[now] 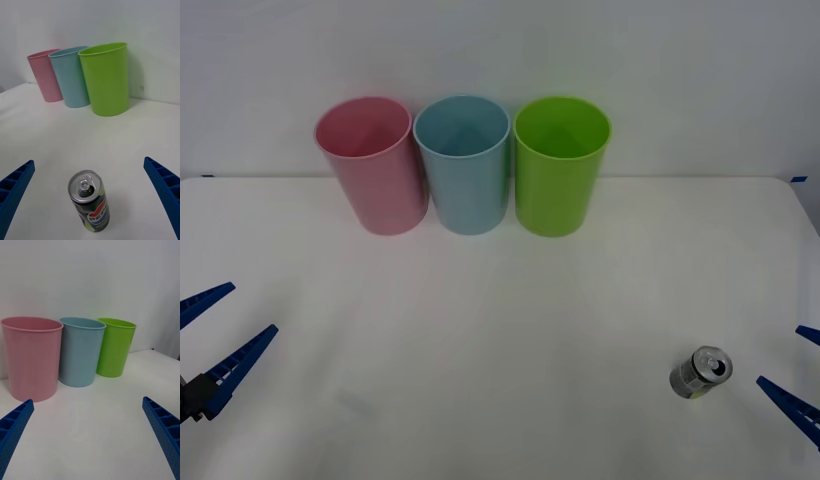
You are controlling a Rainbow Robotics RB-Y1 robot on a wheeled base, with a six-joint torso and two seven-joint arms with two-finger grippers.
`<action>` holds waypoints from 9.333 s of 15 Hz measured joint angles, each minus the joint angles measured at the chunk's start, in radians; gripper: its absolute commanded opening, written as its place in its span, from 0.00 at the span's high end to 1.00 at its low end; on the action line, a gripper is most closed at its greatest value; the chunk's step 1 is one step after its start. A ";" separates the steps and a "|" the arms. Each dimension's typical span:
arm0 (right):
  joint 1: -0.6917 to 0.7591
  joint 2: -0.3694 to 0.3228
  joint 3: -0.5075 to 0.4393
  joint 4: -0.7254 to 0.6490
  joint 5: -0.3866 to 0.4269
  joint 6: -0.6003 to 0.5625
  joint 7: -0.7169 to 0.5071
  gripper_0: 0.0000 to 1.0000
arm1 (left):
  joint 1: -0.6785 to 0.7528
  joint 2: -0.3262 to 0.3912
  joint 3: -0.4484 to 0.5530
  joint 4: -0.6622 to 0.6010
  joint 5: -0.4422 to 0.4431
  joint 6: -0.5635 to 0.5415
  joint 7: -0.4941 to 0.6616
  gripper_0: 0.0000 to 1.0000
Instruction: Grasp the object on the table and drop it into the matching bin: aluminum can to the light blue bin, PET bottle to the pink bin.
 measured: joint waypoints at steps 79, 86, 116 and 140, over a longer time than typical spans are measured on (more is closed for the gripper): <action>-0.270 0.140 0.314 0.262 -0.008 0.165 0.283 1.00 | 0.000 0.000 0.000 0.000 0.000 0.000 0.000 0.00; -0.268 0.136 0.392 0.015 0.001 0.301 0.098 1.00 | 0.000 0.000 0.000 0.000 0.000 0.000 0.000 0.00; -1.030 0.292 0.617 0.243 0.360 0.679 -0.281 1.00 | 0.000 0.000 0.000 0.000 0.000 0.000 0.000 0.00; -1.342 0.523 0.528 0.641 0.585 0.943 -0.189 0.46 | 0.000 0.000 0.000 0.000 0.000 0.000 0.000 0.00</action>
